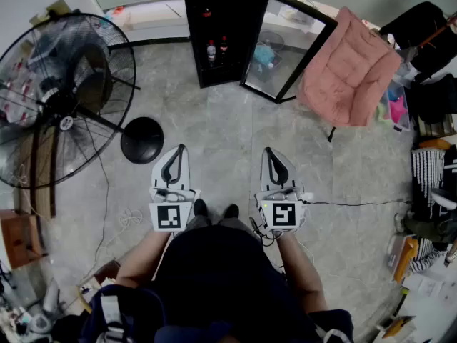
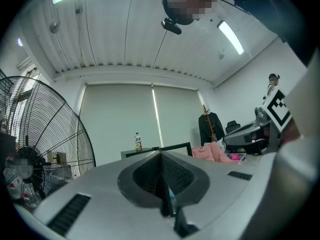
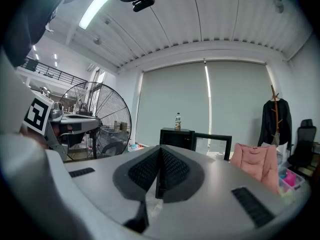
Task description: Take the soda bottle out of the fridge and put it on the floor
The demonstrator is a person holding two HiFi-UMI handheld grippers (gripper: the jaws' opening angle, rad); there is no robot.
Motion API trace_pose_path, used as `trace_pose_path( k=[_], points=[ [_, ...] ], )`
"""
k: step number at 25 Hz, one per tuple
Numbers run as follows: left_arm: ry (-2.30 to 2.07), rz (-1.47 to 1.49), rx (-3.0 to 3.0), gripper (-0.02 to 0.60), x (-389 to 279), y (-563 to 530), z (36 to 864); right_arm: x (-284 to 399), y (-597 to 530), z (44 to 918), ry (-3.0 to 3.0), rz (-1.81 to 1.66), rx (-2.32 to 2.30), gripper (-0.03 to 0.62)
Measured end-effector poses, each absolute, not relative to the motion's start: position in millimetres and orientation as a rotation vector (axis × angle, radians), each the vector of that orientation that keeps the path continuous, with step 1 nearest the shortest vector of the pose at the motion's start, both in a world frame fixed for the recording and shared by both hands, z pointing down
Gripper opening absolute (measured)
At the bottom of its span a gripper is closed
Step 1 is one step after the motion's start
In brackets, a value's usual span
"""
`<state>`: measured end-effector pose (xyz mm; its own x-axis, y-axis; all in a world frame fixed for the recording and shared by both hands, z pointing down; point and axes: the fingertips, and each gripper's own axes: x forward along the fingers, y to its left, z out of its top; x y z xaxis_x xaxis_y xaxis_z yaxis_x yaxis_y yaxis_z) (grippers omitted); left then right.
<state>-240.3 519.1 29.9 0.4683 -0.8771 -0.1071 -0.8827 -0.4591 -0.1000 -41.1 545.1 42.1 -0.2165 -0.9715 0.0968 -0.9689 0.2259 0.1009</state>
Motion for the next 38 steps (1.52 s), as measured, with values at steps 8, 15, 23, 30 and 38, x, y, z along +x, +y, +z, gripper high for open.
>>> trace_pose_path(
  k=[8,15,23,30,38],
  points=[
    [1.566,0.020,-2.592,0.025,-239,519,36,-39,543,45,-2.346,-0.038,1.856,0.017],
    [1.551,0.013,-2.610,0.023,-235,522,39,-37,544,49,-2.356,-0.032,1.858,0.017],
    [1.537,0.000,-2.628,0.021,-233,523,41,-33,544,51,-2.359,-0.040,1.849,0.018],
    [1.518,-0.011,-2.622,0.021,-230,523,42,-35,540,50,-2.393,-0.041,1.823,0.144],
    [1.525,-0.017,-2.624,0.021,-231,524,45,-39,537,54,-2.430,-0.015,1.765,0.333]
  ],
)
